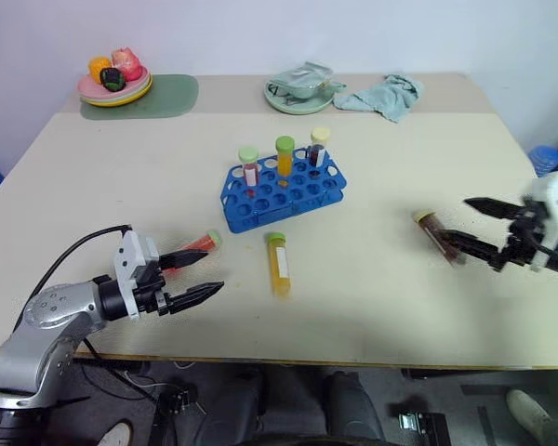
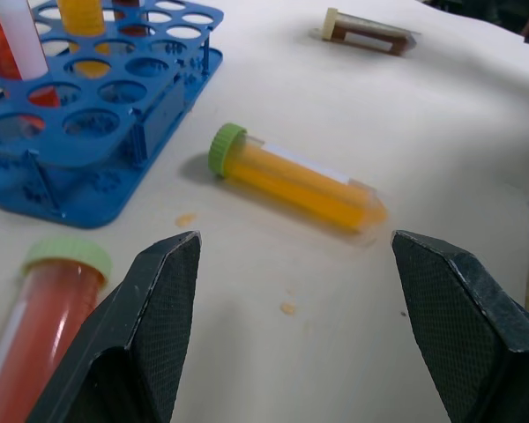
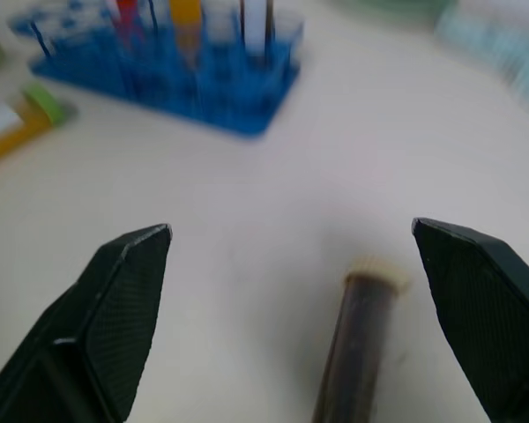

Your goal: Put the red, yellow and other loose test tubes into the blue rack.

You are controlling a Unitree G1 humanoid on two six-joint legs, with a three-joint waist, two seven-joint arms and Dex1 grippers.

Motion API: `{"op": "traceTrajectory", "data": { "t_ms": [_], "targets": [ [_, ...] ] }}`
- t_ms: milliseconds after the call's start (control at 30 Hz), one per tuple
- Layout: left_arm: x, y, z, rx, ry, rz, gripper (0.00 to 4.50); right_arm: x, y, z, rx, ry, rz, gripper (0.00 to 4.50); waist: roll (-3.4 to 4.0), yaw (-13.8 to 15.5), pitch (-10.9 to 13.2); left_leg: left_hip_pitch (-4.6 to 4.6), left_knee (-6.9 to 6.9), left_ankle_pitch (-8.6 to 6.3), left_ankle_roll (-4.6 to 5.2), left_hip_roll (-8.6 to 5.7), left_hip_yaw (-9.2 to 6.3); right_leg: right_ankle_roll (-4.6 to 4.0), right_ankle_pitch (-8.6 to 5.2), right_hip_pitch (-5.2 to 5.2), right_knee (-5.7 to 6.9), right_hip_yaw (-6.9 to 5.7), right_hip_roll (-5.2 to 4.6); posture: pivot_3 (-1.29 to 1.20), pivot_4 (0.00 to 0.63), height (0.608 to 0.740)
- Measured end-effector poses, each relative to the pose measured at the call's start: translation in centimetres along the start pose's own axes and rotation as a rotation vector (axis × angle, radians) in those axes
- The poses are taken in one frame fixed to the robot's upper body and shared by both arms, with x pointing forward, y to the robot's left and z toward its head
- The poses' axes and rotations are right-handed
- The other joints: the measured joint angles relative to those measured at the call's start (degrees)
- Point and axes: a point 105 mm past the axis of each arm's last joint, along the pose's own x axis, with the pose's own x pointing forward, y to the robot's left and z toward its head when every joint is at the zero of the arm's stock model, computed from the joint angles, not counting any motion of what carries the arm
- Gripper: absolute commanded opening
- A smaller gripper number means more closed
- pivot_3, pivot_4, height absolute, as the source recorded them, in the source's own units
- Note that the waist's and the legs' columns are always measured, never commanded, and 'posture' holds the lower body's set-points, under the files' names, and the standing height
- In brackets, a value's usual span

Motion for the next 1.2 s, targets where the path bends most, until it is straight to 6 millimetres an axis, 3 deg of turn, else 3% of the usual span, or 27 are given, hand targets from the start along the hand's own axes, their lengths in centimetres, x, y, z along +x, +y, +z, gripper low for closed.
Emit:
{"op": "traceTrajectory", "data": {
  "t_ms": [133,533,933,1033,1200],
  "targets": [
    [0.2,0.0,-0.2,0.001,0.016,-0.014,3.54,2.0,-0.2,-1.4,0.099,0.154,0.046,4.48,0.01,-0.01,0.01,-0.04,-0.05,0.0,0.0,0.01,0.0,0.02,0.01,-0.06,-0.02,-0.01,0.0,0.0,0.15,0.74],
    [1.0,-1.1,-0.3,0.0,0.024,-0.017,3.54,5.3,-2.5,-2.0,0.13,0.363,-0.027,4.48,0.06,-0.11,0.05,-0.05,-0.04,0.02,-0.03,0.0,0.01,0.03,0.01,-0.1,0.0,0.0,0.0,0.0,0.15,0.74],
    [1.4,-1.5,-0.3,-0.005,0.019,0.001,3.54,6.6,-3.9,-2.0,0.13,0.465,-0.07,4.48,0.06,-0.15,0.05,-0.06,-0.04,0.19,-0.33,-0.01,0.01,0.04,0.02,-0.1,0.0,0.0,0.01,0.0,0.15,0.74],
    [1.4,-1.6,-0.5,-0.015,0.025,0.009,3.54,6.6,-3.8,-2.0,0.114,0.479,-0.064,3.62,0.06,-0.15,0.05,-0.06,-0.04,0.19,-0.33,-0.01,0.0,0.04,0.02,-0.1,0.01,0.0,0.01,0.0,0.15,0.74],
    [1.4,-1.6,-0.5,-0.018,0.027,0.014,3.54,6.7,-3.8,-2.1,0.095,0.493,-0.058,1.16,0.06,-0.25,0.05,-0.06,-0.05,0.19,-0.33,-0.01,0.0,0.04,0.02,-0.1,0.01,0.0,0.02,0.0,0.15,0.74]
  ]
}}
